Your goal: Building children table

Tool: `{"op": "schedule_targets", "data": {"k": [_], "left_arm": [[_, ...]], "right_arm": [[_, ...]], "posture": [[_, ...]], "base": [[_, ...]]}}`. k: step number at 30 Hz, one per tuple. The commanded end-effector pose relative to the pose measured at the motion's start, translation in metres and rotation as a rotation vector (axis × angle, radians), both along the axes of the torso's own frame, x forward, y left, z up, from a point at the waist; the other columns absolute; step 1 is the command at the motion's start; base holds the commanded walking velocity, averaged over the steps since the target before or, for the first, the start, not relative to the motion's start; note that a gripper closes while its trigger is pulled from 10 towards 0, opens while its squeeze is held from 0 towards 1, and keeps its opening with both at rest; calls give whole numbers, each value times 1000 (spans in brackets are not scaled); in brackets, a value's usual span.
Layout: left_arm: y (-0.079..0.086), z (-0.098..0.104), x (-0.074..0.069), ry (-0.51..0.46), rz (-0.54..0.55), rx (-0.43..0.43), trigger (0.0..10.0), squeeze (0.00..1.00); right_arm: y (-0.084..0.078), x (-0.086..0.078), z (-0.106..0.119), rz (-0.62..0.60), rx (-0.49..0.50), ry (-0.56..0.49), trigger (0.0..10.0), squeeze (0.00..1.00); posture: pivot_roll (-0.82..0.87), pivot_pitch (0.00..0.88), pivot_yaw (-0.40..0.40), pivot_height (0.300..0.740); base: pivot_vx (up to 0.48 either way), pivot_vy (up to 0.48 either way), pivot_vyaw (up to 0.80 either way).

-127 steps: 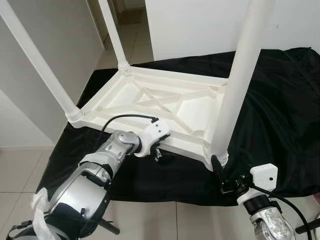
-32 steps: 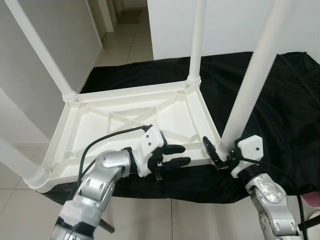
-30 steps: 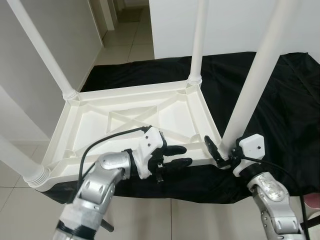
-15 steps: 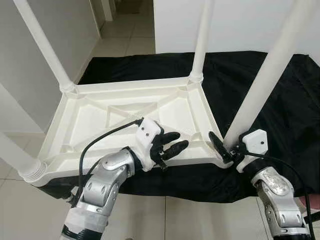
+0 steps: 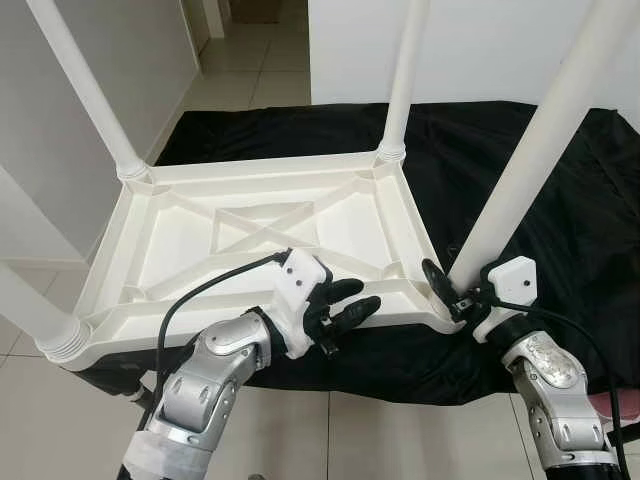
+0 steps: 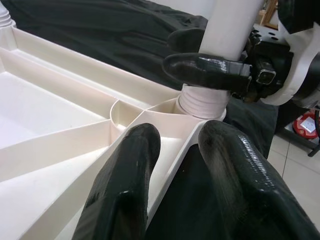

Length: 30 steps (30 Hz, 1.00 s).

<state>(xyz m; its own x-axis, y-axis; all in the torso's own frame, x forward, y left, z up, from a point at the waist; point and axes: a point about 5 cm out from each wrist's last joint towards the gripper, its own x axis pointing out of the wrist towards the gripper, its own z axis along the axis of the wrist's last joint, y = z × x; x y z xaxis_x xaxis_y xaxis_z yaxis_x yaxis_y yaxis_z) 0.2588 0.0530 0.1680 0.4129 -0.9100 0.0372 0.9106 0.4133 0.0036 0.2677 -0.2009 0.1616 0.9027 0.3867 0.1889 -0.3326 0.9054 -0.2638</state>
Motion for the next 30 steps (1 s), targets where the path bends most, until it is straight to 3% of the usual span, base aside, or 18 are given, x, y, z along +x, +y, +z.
{"op": "schedule_targets", "data": {"k": [1,11,17,25,28,30], "left_arm": [[0,-1,2,15,-4,11,10000,0],[1,-4,5,-8,20,27,10000,0],[-1,-4,5,-3,27,21,10000,0],[-3,-6,10,-13,22,39,10000,0],[-3,-5,11,-13,28,35,10000,0],[-3,-5,12,-12,30,32,10000,0]], "right_arm": [[-1,2,-9,-18,-7,43,10000,0],[2,4,-9,-30,7,41,10000,0],[0,2,-8,-97,17,47,10000,0],[3,-20,-16,-410,77,90,10000,0],[7,-27,-23,-563,163,121,10000,0],[9,-29,-24,-585,186,123,10000,0]], "posture": [[-66,92,67,740],[-68,85,30,740],[-83,84,25,740],[-97,79,16,740],[-98,85,18,740],[-98,85,18,740]], "base": [[0,0,0],[0,0,0],[0,0,0],[0,0,0],[0,0,0],[0,0,0]]}}
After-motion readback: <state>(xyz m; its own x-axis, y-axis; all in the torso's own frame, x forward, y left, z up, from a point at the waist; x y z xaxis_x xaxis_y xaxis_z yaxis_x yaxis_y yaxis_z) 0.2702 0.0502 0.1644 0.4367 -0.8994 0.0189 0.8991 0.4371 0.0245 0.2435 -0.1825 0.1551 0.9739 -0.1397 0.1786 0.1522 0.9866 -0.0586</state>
